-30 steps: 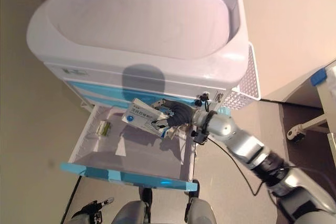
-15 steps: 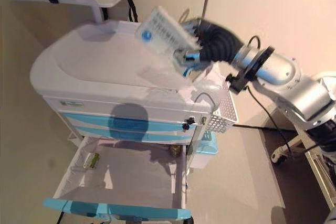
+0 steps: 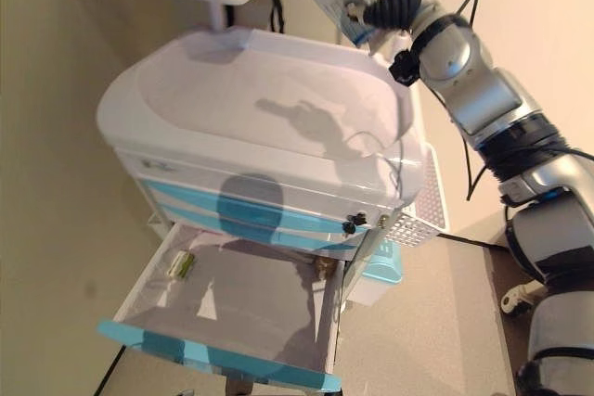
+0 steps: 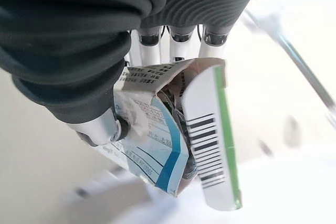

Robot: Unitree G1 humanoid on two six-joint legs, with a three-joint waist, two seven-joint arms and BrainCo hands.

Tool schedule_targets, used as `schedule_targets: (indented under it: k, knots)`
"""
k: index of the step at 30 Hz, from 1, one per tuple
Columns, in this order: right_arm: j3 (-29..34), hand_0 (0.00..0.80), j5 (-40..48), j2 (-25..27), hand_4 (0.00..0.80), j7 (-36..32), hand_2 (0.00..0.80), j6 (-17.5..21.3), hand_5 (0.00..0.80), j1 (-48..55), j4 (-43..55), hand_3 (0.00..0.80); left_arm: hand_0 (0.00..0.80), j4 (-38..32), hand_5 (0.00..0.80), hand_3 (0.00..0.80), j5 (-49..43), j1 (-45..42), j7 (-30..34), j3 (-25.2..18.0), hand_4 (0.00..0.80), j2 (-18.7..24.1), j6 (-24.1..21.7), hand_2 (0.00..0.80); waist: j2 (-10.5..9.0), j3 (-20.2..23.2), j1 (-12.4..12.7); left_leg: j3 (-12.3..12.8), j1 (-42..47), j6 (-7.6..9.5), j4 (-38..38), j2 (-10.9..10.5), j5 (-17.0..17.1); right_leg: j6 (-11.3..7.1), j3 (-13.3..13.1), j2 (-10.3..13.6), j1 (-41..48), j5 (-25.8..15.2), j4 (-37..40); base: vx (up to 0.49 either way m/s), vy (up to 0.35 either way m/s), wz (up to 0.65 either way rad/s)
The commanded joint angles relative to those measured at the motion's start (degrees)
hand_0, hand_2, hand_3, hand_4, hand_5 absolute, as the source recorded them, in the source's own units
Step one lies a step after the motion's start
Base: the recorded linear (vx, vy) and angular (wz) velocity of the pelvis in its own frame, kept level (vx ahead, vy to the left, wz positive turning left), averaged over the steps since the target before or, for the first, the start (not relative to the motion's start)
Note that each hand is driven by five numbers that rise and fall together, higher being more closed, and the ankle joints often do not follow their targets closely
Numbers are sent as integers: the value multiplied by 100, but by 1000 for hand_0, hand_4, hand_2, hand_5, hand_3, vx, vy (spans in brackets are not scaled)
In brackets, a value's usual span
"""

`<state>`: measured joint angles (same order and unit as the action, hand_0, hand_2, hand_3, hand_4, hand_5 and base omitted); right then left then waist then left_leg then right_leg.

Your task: Open the drawer and pick up the medicine

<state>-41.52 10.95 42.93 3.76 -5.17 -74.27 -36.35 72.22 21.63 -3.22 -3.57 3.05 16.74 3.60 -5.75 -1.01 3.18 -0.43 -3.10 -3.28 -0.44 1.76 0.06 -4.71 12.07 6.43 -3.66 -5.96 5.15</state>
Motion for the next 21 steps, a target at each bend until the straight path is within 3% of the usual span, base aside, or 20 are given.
schedule_targets:
  k: [1, 9, 21]
  knots:
    - [-49, 800, -357, 61, 800, 206, 800, -9, 800, -553, -468, 800, 0, 140, 0, 0, 226, 176, -114, 128, 0, 284, -25, 0, -102, -294, 243, 10, -291, 28, 32, -184, 147, -287, 76, 85, 107, 557, -570, -39, -11, 33]
    - [152, 800, -939, -210, 800, 326, 800, -84, 800, -291, -1786, 800, 0, 129, 0, 0, 236, 273, -142, 292, 0, 335, -61, 0, 24, -659, 452, -419, -709, 1, 93, -287, 292, -227, 419, 100, -93, 596, -633, -38, -17, 27]
    - [151, 800, -1299, -342, 800, 386, 800, -52, 800, -89, -2608, 800, 0, -36, 0, 0, 302, 491, -136, 600, 0, 154, -138, 0, 191, -903, 504, -612, -928, -27, 93, -337, 384, -207, 572, 134, -266, 613, -659, -14, -10, 13]
